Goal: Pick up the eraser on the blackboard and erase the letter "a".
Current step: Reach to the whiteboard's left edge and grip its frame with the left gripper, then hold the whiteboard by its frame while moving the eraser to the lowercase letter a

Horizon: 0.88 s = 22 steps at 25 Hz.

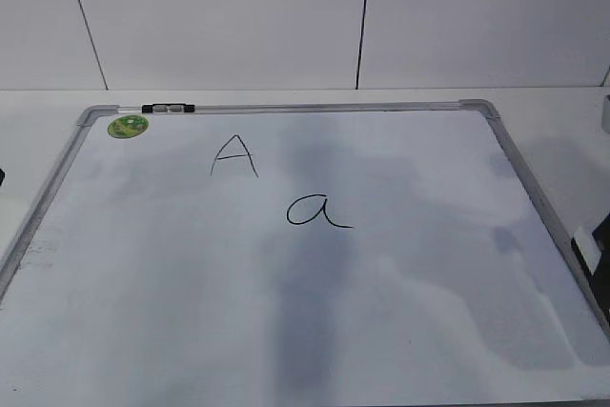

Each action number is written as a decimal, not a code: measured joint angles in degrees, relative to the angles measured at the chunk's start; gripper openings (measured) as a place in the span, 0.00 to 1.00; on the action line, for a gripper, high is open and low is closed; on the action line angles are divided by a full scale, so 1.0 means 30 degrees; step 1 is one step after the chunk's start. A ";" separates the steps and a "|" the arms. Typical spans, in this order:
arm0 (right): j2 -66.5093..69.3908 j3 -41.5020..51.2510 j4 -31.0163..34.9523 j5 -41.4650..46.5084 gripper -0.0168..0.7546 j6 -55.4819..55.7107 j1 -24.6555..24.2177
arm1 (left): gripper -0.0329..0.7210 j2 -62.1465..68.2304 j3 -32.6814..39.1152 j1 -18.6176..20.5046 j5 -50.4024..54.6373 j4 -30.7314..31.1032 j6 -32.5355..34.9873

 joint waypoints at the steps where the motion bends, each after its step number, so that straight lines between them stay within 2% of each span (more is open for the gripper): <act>1: 0.0000 0.0000 0.0000 -0.0098 0.72 0.0000 0.0000 | 0.47 0.0441 -0.0293 0.0000 0.0193 0.0161 0.0000; 7: 0.0000 0.0000 0.0000 -0.0373 0.72 0.0000 0.0000 | 0.51 0.2996 -0.1855 0.0000 0.1468 0.0814 0.0008; 14: 0.0000 0.0000 0.0000 -0.0459 0.72 0.0000 0.0000 | 0.54 0.5356 -0.2384 0.0000 0.1678 0.1139 0.0008; 22: 0.0000 0.0000 0.0000 -0.0502 0.72 0.0000 0.0000 | 0.56 0.6666 -0.3723 0.0424 0.2405 0.0847 0.0008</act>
